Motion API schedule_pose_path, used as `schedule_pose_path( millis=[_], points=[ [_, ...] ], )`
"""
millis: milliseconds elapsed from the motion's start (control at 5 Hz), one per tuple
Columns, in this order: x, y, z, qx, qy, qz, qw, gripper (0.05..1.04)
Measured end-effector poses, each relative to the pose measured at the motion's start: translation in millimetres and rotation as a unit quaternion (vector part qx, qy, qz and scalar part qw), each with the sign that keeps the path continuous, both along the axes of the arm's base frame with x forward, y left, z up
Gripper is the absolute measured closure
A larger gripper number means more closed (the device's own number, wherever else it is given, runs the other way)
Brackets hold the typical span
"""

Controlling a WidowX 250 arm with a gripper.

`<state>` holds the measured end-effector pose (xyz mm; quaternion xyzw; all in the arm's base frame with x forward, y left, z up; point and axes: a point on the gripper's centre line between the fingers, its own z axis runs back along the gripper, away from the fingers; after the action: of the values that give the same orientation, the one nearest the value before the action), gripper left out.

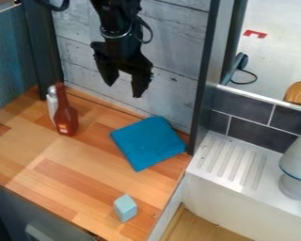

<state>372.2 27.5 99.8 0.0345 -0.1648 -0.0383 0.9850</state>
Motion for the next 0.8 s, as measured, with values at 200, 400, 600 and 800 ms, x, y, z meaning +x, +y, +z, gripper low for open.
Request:
schedule_pose_path(
  millis=[200,400,600,800],
  points=[
    [-2.6,-1.1,-10.9,-0.003,0.015,-0.004,0.9999,0.083],
    [-7.7,-12.2,-26.8,-0.046,0.006,-0.057,0.9973,0.083],
    [-1.4,-9.0,-57.7,-0.054,0.005,-0.051,0.9972,0.083],
    [4.1,-7.7,-68.4,-0.048,-0.013,-0.045,0.9978,0.083]
  ],
)
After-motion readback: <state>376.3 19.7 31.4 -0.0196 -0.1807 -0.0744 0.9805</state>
